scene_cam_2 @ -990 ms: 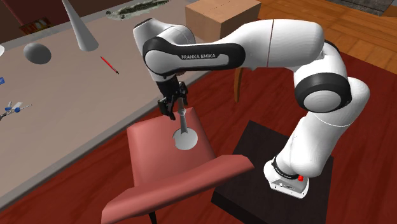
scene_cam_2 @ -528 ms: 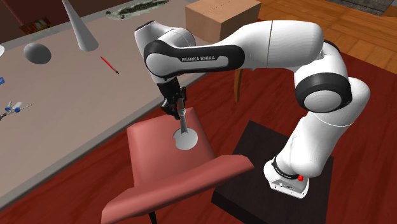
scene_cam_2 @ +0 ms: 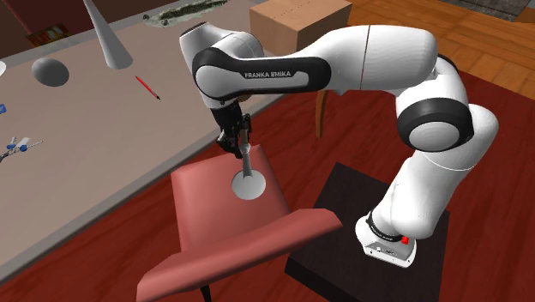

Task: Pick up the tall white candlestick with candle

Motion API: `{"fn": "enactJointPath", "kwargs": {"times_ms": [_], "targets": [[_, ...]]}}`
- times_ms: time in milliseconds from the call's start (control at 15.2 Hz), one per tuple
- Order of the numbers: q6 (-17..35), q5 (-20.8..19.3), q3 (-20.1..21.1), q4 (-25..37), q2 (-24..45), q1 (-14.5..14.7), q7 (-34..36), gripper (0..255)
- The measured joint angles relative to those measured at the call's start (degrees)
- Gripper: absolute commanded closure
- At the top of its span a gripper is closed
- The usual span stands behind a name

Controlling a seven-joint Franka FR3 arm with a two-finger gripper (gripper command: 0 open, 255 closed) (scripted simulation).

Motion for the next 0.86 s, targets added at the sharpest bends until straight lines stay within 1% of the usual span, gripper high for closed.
{"fn": "enactJointPath", "kwargs": {"times_ms": [396, 858], "targets": [[-4.3, 0.1, 0.1, 4.6, 0.3, 0.1, 0.8, 255], [-9.9, 0.1, 0.1, 11.5, 1.5, 0.0, 1.6, 255]]}}
